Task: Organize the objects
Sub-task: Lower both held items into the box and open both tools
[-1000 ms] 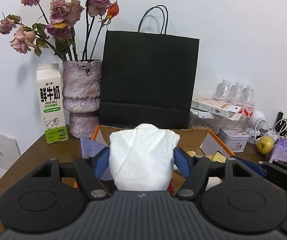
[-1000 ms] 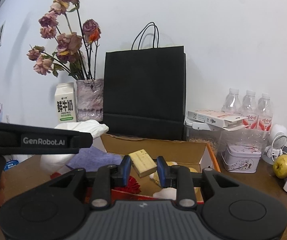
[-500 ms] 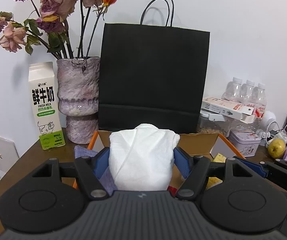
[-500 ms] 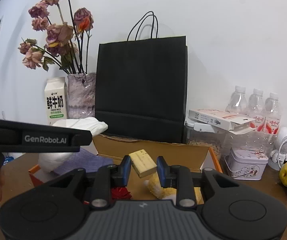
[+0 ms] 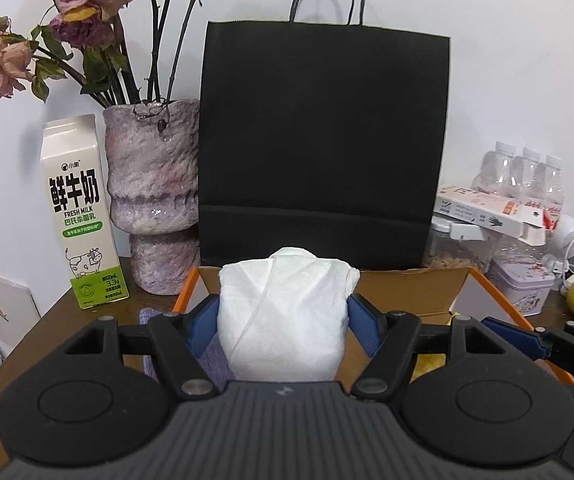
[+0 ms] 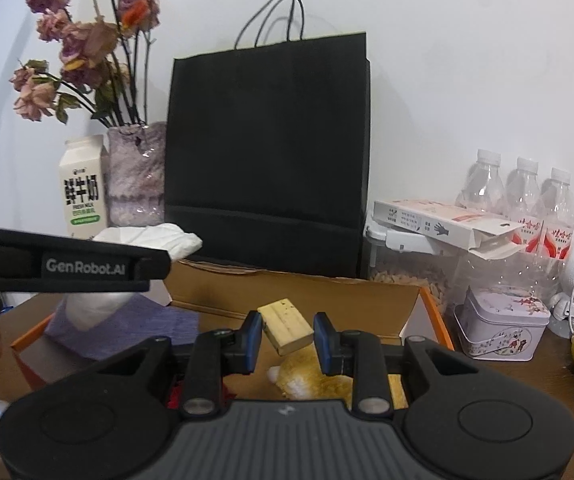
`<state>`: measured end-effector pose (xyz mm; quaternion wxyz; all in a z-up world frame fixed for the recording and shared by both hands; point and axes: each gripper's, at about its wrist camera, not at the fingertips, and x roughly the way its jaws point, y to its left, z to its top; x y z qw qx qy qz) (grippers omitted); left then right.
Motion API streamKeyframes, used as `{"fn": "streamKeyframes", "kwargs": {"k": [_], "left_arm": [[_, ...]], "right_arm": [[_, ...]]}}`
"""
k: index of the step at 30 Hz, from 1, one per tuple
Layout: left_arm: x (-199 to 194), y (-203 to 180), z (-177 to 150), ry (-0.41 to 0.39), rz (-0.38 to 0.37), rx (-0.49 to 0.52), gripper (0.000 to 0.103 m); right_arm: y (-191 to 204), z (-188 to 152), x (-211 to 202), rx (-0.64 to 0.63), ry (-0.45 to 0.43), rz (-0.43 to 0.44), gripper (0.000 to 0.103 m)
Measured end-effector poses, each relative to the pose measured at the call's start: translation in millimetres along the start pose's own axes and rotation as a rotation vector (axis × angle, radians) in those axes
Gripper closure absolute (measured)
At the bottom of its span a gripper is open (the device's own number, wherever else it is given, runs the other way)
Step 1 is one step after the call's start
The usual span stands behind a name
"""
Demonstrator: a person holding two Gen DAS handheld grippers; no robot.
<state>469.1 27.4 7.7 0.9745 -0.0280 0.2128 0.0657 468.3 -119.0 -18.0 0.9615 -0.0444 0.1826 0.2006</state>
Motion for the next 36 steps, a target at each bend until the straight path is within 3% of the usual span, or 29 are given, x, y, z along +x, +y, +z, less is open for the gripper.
{"fn": "streamKeyframes", "kwargs": {"k": [8,14,15,17,19,25,36], "left_arm": [[25,2,-3,0.049,0.007,-0.001,0.032],[30,3,-5,0.051,0.007,-0.003,0.015],[29,3,-5,0.045,0.008,-0.002,0.005],[25,3,-5,0.016,0.027,-0.006,0.0],[24,3,-4,0.014,0.026,-0.003,0.0],[22,4,-3,0.014,0.022,-0.008,0.0],[16,4,-2,0.005,0.02,-0.005,0.0]], "right_arm": [[-10,-3,22,0.034,0.041,-0.005,0.076],[-10,-5,28,0.026,0.063,0.004,0.075],[-10,-5,28,0.024,0.063,0.004,0.072],[-10,-6,27,0.017,0.065,0.001,0.049],[-8,-6,24,0.009,0.048,-0.014,0.012],[-8,-4,18,0.006,0.022,-0.026,0.003],[-8,-3,15,0.01,0.026,-0.026,0.0]]}}
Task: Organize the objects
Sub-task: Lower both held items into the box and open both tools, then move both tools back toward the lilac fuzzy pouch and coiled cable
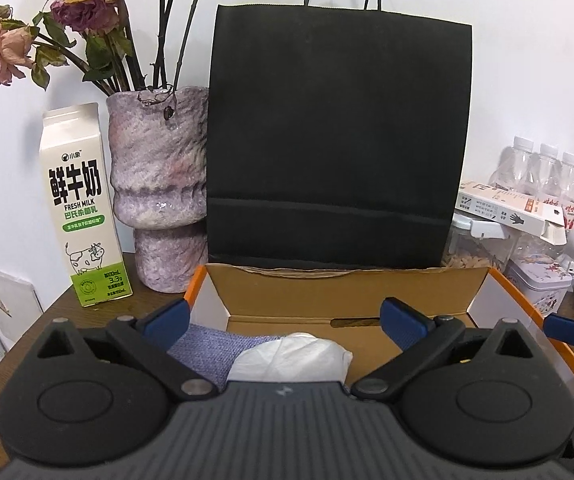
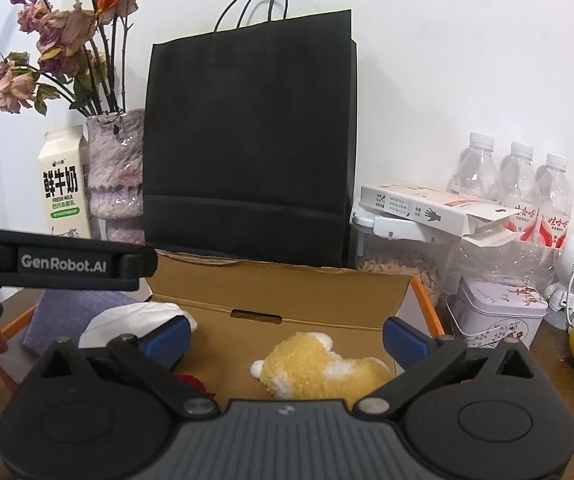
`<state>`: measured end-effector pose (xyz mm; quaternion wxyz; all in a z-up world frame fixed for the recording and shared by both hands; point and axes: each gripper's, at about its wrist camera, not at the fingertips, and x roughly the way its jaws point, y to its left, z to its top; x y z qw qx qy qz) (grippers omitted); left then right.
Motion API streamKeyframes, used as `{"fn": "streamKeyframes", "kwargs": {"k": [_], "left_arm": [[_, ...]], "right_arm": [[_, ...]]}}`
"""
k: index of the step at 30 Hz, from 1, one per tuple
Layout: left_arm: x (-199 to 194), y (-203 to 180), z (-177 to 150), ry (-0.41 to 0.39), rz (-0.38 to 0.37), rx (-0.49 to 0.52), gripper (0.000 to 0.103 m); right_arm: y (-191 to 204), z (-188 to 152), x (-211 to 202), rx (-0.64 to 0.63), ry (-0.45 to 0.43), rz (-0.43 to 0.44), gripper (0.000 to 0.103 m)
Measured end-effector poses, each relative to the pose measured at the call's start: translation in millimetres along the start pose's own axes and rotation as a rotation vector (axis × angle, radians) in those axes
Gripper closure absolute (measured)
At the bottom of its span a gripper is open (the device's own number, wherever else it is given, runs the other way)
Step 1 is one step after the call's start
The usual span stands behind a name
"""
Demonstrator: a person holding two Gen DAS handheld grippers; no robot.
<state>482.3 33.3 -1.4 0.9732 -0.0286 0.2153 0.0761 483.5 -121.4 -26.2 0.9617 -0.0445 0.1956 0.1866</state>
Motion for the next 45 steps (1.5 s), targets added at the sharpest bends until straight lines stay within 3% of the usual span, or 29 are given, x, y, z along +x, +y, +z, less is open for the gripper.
{"fn": "streamKeyframes", "kwargs": {"k": [21,45], "left_arm": [[-47,6,-1,-0.041,-0.031,0.011,0.0],[-120,18,-42,-0.027,-0.046,0.021,0.0]], "right_arm": [[2,2,-32,-0.011,-0.029,0.015,0.0],[1,-31,-113,-0.036,-0.059,0.018,0.0]]}}
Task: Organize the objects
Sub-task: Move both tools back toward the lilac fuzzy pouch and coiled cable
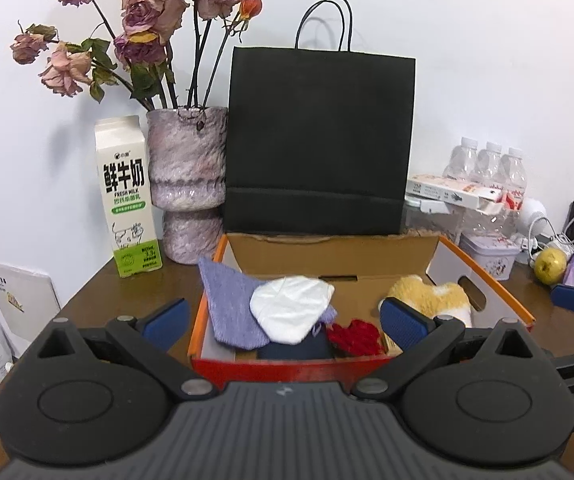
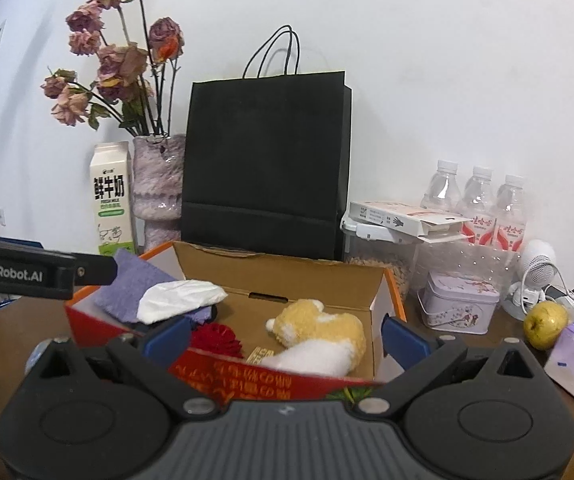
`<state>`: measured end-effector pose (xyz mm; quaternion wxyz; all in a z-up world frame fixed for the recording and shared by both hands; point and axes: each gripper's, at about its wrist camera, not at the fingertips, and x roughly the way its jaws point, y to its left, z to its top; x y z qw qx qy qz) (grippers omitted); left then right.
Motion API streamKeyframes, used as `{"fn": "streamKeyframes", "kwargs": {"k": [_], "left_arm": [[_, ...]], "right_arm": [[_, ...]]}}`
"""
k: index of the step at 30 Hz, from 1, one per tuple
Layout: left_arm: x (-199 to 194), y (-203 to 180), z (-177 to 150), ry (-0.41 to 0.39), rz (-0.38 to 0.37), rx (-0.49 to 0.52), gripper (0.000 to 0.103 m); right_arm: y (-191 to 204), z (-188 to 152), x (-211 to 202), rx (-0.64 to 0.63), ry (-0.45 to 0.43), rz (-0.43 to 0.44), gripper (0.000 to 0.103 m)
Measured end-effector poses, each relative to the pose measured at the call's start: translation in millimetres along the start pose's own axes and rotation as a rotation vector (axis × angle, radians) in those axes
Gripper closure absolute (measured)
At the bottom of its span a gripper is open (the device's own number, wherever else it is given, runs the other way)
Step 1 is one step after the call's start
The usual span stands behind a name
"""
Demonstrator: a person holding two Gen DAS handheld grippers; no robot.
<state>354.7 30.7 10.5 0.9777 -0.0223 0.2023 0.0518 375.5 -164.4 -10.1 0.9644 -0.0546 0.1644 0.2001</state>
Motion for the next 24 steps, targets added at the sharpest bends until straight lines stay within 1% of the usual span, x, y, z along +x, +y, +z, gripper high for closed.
{"fn": "streamKeyframes", "kwargs": {"k": [5,10,19,24], "left_arm": [[-13,-1,-12,0.008,-0.001,-0.004,0.0],[-26,-3,-26,0.034,-0.004,-0.005,0.0],[-55,-8,-43,0.016,-0.013,0.006,0.0],[-65,-7,-51,0.028,-0.022,-0.009,0.0]], "right_arm": [[3,-11,-20,-0.01,0.007,0.008,0.0],[8,-21,-39,-0.024,0.015,0.014,0.0],[16,-39,-69,-0.037,0.028,0.01,0.0],[18,-48,-82,-0.03,0.04,0.01,0.0]]}}
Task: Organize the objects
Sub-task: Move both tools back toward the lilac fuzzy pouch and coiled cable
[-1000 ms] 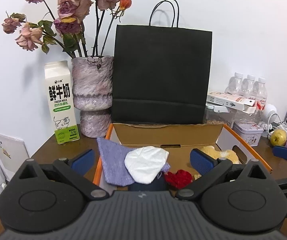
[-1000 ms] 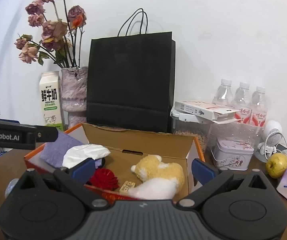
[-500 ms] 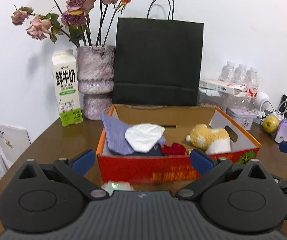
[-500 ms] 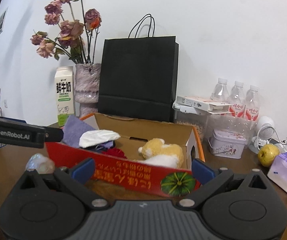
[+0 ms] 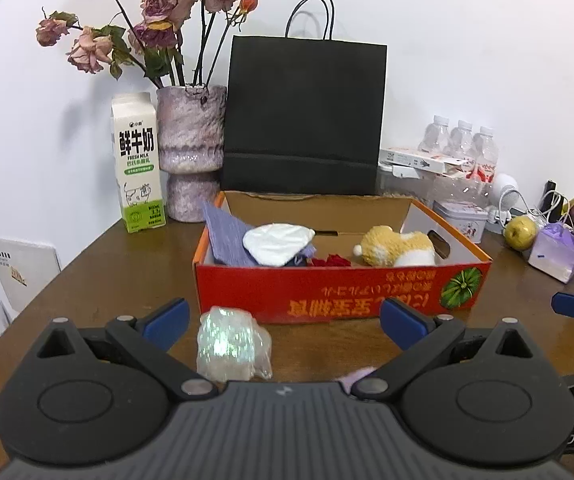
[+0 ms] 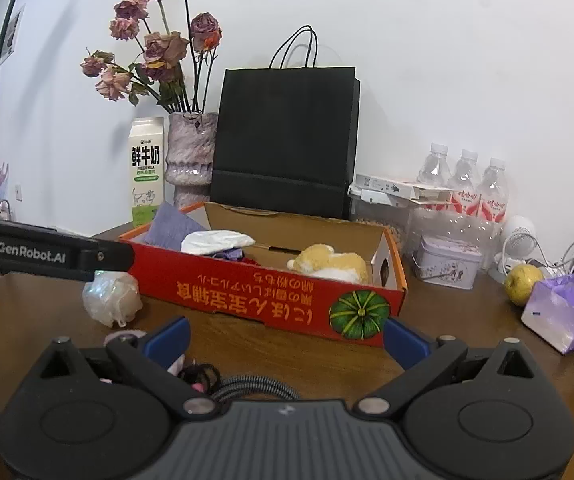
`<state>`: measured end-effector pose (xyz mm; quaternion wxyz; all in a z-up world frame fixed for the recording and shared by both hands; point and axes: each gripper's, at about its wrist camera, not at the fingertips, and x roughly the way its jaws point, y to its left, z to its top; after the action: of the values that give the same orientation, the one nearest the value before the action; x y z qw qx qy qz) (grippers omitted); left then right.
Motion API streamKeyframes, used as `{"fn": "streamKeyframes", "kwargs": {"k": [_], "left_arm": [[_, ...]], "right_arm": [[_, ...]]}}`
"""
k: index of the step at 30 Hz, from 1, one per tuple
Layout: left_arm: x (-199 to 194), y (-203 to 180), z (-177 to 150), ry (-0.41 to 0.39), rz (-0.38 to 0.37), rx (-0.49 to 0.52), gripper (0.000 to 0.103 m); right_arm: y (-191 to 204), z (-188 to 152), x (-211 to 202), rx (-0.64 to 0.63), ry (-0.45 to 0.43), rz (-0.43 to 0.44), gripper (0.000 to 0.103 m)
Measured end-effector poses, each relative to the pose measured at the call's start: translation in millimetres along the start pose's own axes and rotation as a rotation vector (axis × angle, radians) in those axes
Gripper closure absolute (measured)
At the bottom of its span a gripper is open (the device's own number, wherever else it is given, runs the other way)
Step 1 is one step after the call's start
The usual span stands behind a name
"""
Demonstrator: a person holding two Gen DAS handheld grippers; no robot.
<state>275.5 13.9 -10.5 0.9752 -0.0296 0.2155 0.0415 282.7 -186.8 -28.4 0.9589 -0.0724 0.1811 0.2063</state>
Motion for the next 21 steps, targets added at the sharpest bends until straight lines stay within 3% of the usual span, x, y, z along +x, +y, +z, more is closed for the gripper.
{"fn": "streamKeyframes", "kwargs": {"k": [11,21], "left_arm": [[-24,-1,-24,0.011,-0.025,-0.006,0.0],[-36,5,-46,0.038,-0.03,0.0,0.0]], "right_arm": [[4,-18,-19,0.01,0.034,-0.01,0.0],[11,-41,-21,-0.013,0.12,-0.034,0.0]]}}
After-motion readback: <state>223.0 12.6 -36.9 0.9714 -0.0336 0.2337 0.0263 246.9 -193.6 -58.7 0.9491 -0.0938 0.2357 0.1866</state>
